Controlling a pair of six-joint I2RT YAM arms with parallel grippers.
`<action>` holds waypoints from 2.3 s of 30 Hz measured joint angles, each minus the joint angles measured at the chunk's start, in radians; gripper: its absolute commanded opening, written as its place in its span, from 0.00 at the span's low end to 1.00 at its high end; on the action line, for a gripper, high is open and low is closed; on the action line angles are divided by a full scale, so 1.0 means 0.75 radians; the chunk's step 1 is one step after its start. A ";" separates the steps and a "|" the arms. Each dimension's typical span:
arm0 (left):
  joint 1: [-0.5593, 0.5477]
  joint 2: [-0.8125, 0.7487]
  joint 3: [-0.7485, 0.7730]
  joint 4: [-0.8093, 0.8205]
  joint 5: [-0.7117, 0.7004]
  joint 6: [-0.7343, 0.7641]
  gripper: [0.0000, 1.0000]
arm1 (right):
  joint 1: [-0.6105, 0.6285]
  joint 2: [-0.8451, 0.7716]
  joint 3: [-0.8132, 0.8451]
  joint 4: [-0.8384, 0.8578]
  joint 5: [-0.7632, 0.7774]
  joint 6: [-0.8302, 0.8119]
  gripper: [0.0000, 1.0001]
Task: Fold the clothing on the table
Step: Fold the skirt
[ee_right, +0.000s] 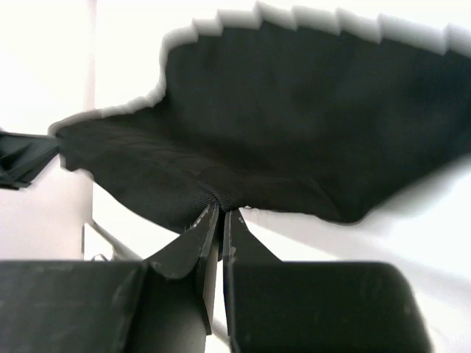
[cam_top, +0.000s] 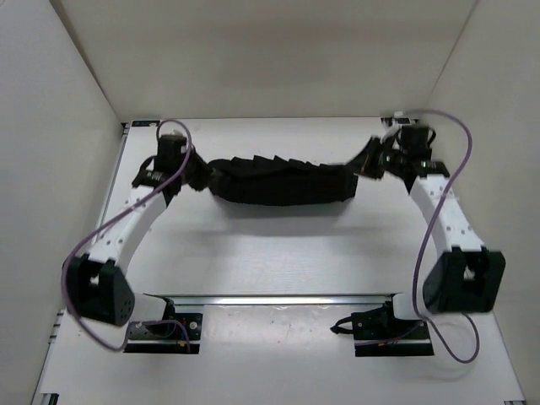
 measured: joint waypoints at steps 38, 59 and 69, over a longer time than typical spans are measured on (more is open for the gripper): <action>-0.125 -0.942 -0.941 -0.171 0.200 -0.099 0.00 | 0.032 -0.774 -0.836 -0.495 0.040 -0.080 0.00; 0.117 0.437 -0.098 0.154 0.276 -0.023 0.51 | -0.120 0.284 -0.225 -0.062 0.016 0.002 0.71; 0.239 0.289 -0.216 0.222 0.371 0.022 0.61 | -0.125 0.031 -0.336 -0.034 0.209 0.003 0.81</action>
